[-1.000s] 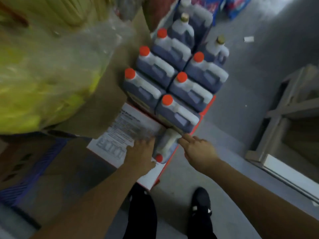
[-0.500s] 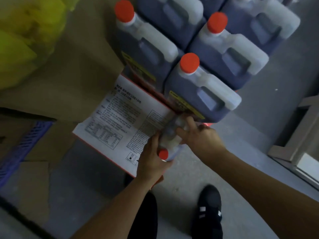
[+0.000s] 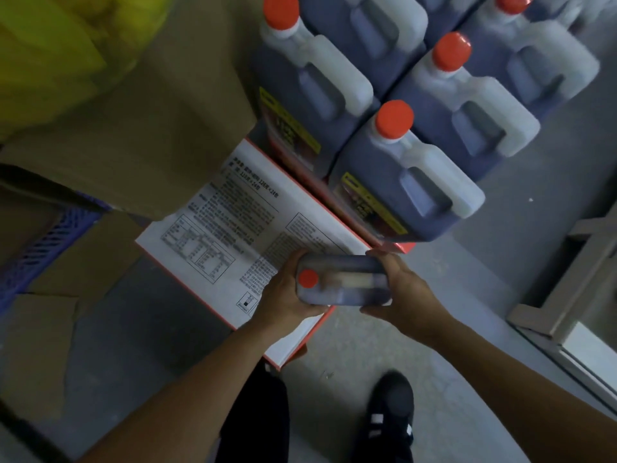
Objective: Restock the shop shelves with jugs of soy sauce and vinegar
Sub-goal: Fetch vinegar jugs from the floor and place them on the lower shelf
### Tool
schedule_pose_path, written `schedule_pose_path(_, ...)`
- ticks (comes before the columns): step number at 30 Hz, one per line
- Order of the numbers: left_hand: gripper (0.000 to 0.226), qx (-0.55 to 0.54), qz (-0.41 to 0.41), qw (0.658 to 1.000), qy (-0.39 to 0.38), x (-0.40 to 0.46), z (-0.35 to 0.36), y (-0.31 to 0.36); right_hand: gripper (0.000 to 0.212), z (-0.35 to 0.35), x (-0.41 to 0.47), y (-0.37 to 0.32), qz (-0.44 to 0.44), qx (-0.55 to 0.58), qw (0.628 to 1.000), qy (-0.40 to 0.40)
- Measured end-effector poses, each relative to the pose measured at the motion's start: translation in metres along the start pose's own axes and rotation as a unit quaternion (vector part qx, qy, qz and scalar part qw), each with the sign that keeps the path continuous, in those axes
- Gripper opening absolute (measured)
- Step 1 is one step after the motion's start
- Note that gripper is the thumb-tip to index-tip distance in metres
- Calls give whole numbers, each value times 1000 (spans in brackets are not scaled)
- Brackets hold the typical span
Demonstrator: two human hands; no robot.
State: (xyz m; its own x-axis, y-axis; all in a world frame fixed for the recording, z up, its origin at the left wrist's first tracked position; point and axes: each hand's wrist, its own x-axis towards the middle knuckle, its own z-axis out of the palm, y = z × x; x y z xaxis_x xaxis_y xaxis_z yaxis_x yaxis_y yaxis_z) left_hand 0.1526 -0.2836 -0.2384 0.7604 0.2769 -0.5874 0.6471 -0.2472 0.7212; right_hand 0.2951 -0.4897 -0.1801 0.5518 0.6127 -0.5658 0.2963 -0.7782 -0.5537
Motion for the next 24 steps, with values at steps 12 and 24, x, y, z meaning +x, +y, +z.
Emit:
schedule_pose_path(12, 105, 49, 178, 977, 102, -109, -167, 185, 84, -161, -66, -147, -219, 18, 971, 89)
schedule_pose_path(24, 100, 38, 382, 816, 433, -551, -435, 564, 96, -477, -347, -592, -636, -11, 747, 194)
